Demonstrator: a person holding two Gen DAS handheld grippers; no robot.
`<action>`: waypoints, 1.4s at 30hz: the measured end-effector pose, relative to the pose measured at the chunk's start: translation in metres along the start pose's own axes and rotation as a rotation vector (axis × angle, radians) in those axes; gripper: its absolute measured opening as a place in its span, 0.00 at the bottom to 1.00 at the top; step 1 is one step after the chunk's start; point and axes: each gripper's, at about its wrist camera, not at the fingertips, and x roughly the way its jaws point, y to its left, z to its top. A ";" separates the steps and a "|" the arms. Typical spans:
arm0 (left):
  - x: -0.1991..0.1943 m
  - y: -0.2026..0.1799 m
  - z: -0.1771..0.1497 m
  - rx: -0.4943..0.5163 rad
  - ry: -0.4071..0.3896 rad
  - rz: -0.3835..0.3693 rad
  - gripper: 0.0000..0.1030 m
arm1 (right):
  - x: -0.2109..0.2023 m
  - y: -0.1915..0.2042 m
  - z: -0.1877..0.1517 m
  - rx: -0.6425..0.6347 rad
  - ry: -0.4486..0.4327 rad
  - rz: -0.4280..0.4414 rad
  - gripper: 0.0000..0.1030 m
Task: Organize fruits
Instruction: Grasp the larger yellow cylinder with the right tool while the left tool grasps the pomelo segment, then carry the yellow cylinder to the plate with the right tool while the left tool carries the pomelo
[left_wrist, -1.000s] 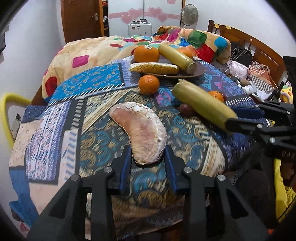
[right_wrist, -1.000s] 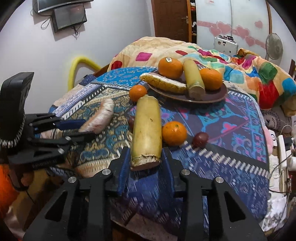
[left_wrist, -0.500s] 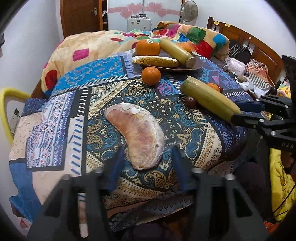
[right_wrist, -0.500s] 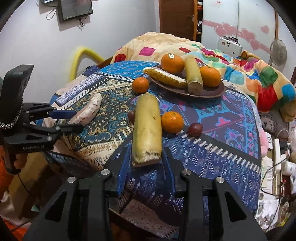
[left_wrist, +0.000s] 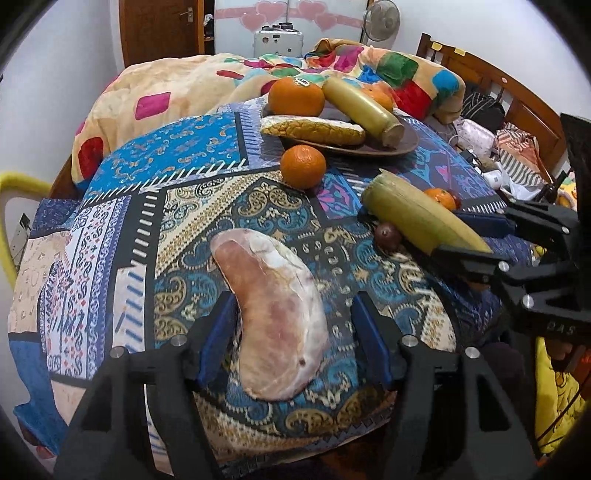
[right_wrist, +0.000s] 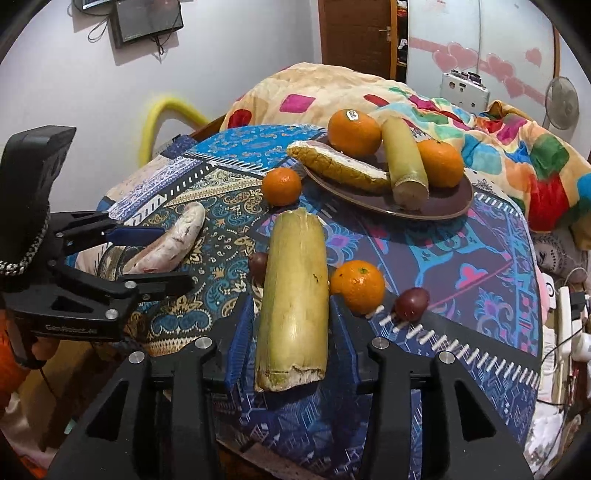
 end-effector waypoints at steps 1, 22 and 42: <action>0.001 0.000 0.002 0.000 -0.001 0.004 0.62 | 0.001 0.000 0.000 -0.002 -0.003 0.001 0.38; -0.026 -0.006 0.016 0.021 -0.094 0.030 0.21 | -0.021 0.005 0.009 -0.021 -0.085 -0.015 0.33; -0.047 -0.018 0.064 0.018 -0.211 0.005 0.21 | -0.075 -0.039 0.032 0.057 -0.240 -0.097 0.33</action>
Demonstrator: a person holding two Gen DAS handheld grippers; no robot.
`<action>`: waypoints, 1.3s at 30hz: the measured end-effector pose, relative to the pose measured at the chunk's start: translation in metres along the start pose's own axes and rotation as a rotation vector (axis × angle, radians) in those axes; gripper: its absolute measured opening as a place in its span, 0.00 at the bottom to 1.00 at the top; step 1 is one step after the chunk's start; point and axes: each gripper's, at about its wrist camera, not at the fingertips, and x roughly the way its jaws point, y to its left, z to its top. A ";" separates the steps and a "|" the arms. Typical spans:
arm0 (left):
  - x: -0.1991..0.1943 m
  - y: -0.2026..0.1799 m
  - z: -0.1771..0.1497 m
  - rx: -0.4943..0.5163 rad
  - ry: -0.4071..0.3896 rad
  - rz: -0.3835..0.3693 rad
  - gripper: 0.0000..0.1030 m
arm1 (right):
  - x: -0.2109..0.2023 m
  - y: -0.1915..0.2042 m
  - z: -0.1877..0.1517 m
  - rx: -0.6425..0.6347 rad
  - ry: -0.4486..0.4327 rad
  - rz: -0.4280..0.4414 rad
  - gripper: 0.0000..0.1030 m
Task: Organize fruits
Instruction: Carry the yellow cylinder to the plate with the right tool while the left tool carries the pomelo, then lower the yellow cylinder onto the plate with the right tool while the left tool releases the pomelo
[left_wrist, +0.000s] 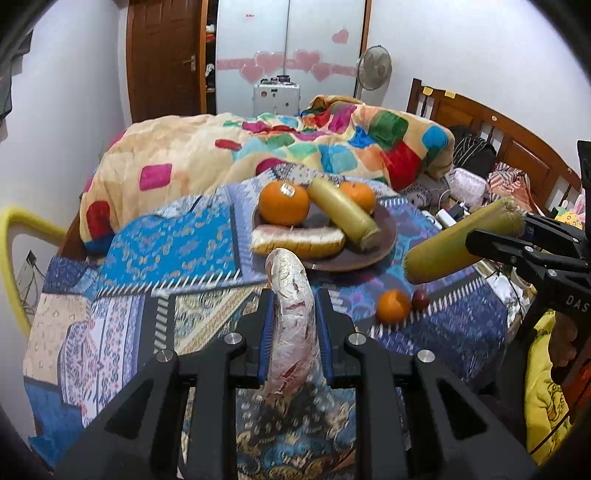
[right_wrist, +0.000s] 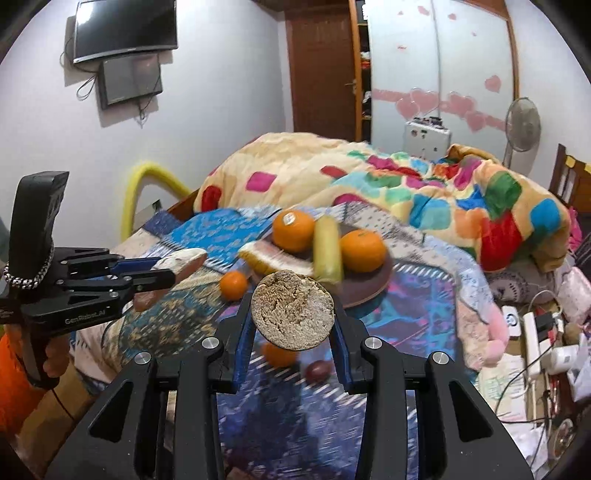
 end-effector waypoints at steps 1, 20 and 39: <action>0.001 -0.001 0.004 0.002 -0.005 -0.002 0.21 | -0.001 -0.003 0.002 0.003 -0.006 -0.009 0.33; 0.070 -0.012 0.069 0.031 -0.033 0.003 0.21 | 0.054 -0.047 0.026 -0.039 0.070 -0.104 0.33; 0.120 -0.023 0.089 0.068 -0.010 0.036 0.21 | 0.105 -0.047 0.043 -0.016 0.073 -0.020 0.36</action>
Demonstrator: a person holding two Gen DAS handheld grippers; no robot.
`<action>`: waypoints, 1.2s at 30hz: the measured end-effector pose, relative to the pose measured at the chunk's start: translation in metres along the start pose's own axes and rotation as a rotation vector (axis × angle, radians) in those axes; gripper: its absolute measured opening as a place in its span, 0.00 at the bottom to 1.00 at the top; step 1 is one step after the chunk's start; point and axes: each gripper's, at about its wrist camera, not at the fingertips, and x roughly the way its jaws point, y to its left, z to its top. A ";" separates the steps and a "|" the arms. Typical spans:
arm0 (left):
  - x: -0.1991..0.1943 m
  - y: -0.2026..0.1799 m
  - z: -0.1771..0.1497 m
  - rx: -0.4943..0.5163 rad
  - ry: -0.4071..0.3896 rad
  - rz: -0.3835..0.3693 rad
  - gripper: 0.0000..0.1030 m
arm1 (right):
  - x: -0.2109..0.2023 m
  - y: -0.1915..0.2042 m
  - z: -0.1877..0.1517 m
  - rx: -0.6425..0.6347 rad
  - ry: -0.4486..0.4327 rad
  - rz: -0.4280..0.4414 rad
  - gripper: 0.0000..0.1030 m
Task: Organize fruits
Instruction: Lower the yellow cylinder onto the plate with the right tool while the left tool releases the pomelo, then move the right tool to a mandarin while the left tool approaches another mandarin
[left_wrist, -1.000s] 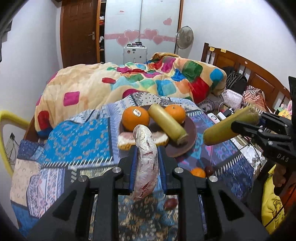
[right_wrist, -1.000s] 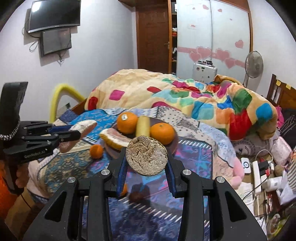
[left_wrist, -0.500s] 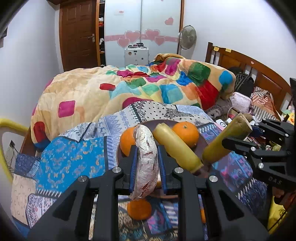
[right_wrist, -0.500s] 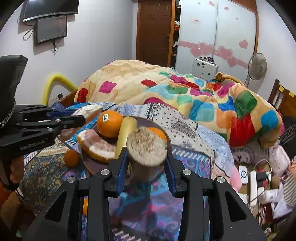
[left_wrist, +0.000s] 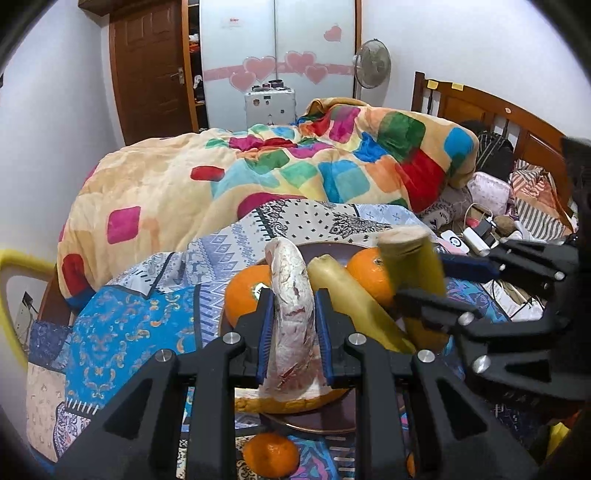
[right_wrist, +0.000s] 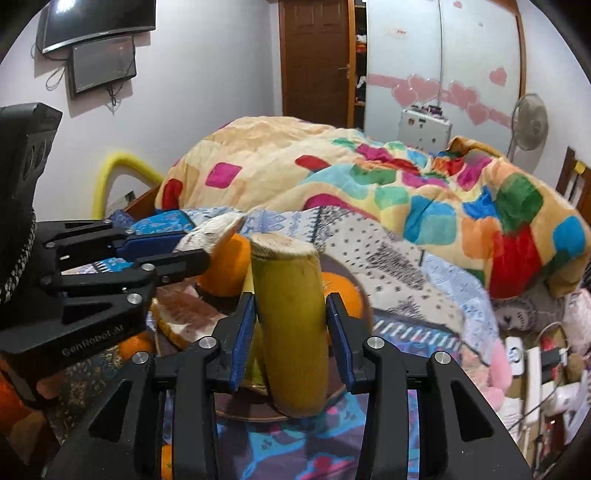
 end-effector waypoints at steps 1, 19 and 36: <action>0.001 0.000 0.000 -0.006 0.007 -0.014 0.21 | 0.002 0.001 -0.001 0.000 0.005 0.003 0.36; -0.031 -0.001 -0.011 -0.031 0.030 -0.054 0.22 | -0.027 0.000 -0.009 0.019 -0.013 -0.010 0.36; -0.110 -0.002 -0.060 -0.021 -0.012 0.007 0.67 | -0.075 0.040 -0.040 -0.009 -0.052 0.022 0.44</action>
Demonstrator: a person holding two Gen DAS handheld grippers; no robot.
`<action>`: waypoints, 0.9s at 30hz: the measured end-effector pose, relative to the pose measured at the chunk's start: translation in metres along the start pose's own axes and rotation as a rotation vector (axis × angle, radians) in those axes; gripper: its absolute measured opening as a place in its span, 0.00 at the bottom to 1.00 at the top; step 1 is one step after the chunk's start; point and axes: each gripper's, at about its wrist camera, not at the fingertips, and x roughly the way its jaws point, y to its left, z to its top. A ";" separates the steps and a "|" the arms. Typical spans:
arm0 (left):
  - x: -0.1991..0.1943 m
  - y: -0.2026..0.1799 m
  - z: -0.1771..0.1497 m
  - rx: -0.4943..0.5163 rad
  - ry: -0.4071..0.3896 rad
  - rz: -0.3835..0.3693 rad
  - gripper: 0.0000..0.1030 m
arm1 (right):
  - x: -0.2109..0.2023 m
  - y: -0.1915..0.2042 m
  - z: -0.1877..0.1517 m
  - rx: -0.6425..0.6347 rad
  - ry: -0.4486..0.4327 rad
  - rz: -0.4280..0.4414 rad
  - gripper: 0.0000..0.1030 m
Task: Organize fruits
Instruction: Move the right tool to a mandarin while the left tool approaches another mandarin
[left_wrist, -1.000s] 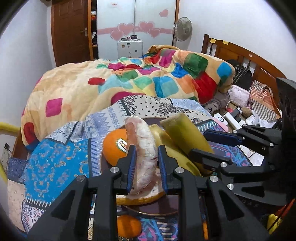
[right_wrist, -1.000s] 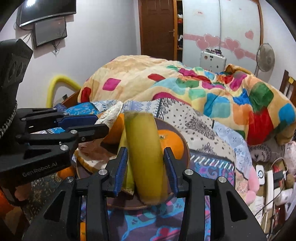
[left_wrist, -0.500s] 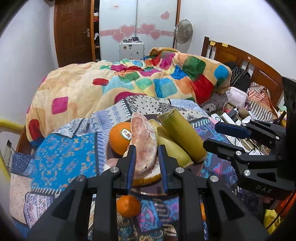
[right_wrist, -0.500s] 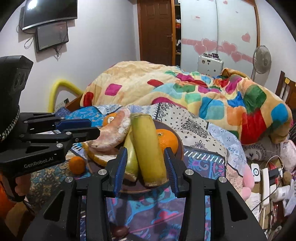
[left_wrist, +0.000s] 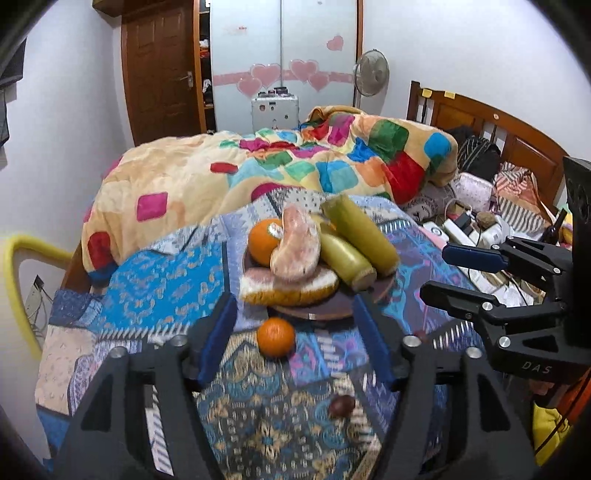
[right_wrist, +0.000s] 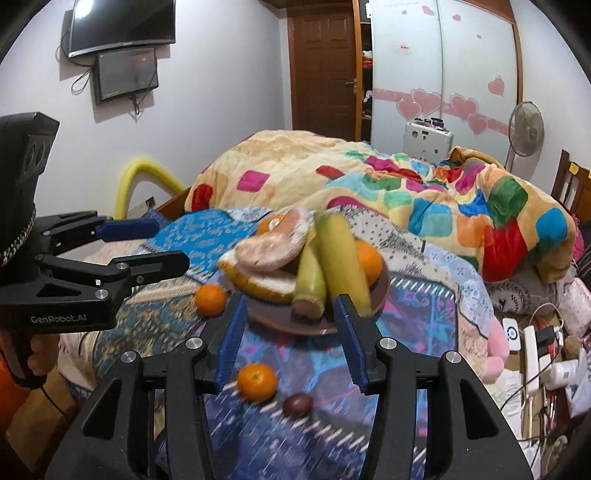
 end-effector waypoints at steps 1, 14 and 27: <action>0.000 0.001 -0.005 -0.002 0.010 -0.004 0.68 | 0.000 0.002 -0.004 -0.001 0.008 0.005 0.44; 0.017 0.015 -0.053 -0.044 0.114 0.006 0.68 | 0.032 0.011 -0.044 0.016 0.132 0.055 0.45; 0.036 0.035 -0.064 -0.087 0.128 0.021 0.68 | 0.052 0.016 -0.049 -0.009 0.167 0.068 0.31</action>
